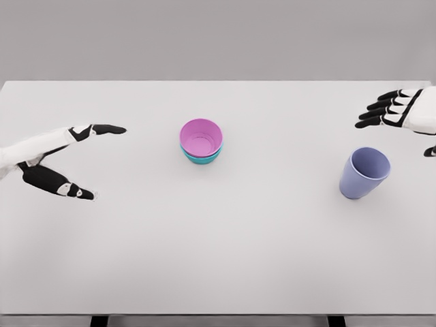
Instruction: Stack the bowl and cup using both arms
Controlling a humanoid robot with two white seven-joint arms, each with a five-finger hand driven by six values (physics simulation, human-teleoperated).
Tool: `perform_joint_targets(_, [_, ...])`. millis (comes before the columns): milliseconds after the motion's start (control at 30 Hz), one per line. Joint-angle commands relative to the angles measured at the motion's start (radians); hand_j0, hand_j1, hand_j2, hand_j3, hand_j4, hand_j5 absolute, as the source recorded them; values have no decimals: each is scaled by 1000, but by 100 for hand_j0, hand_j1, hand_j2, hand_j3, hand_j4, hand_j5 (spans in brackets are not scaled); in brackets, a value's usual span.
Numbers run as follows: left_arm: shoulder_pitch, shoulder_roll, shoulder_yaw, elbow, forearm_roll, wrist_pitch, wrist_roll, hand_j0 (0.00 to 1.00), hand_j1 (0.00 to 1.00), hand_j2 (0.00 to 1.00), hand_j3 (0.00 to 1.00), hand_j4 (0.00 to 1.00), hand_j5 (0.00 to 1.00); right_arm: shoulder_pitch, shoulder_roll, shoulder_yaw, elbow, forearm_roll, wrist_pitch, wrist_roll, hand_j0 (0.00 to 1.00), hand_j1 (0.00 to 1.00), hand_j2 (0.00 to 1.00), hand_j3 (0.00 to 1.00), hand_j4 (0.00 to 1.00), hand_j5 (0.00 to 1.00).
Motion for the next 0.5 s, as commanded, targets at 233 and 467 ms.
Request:
perform_joint_targets(233, [37,-114,200,66,88,-1,1,100,100,100,100,100,100,3,4,82,0,-2,3,-1,100,100,100,100,100,100])
perform_joint_targets(467, [38,-198,213,75,49,-1,1,100,100,100,100,100,100,3,25,106,0,0,3,-1,100,100,100,100,100,100])
